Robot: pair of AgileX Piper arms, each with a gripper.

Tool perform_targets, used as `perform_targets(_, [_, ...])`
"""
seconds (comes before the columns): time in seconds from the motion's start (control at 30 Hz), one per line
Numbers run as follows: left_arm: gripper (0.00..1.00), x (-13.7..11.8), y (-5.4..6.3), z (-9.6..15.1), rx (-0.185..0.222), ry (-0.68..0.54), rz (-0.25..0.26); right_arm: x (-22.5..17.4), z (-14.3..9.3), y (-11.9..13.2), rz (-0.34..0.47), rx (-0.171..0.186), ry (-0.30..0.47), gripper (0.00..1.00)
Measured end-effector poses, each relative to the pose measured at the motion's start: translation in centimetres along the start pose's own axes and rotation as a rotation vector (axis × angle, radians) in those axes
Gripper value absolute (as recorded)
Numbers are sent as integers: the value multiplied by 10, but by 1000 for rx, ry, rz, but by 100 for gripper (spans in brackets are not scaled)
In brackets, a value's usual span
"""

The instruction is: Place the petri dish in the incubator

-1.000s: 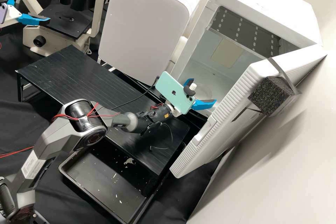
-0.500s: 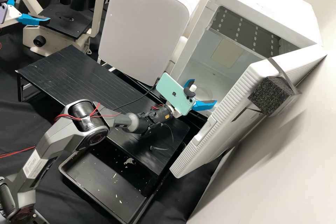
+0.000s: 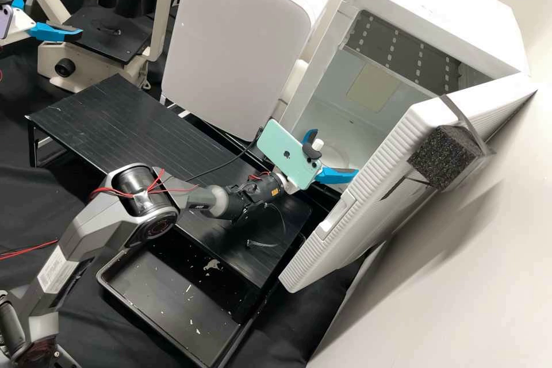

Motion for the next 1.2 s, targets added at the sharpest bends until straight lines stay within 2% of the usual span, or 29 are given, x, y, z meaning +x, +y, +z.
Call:
perform_targets(0.13, [100, 0, 0, 0, 0, 0, 0, -10, 1, -1, 8, -3, 13, 100])
perform_targets(0.3, [100, 0, 0, 0, 0, 0, 0, -34, -1, 6, 16, -49, 77, 100])
perform_targets(0.4, [100, 0, 0, 0, 0, 0, 0, -48, -4, 11, 34, -55, 109, 100])
perform_targets(0.57, [100, 0, 0, 0, 0, 0, 0, -64, 0, 19, 62, 5, 132, 100])
perform_targets(0.8, [100, 0, 0, 0, 0, 0, 0, -94, 12, 23, 55, 45, 179, 100])
perform_targets(0.97, [100, 0, 0, 0, 0, 0, 0, -135, 23, 29, 3, 101, 124, 100])
perform_targets(1.07, [100, 0, 0, 0, 0, 0, 0, -163, 26, 35, 13, 138, 78, 100])
perform_targets(1.2, [100, 0, 0, 0, 0, 0, 0, -202, 18, 29, 16, 176, 34, 100])
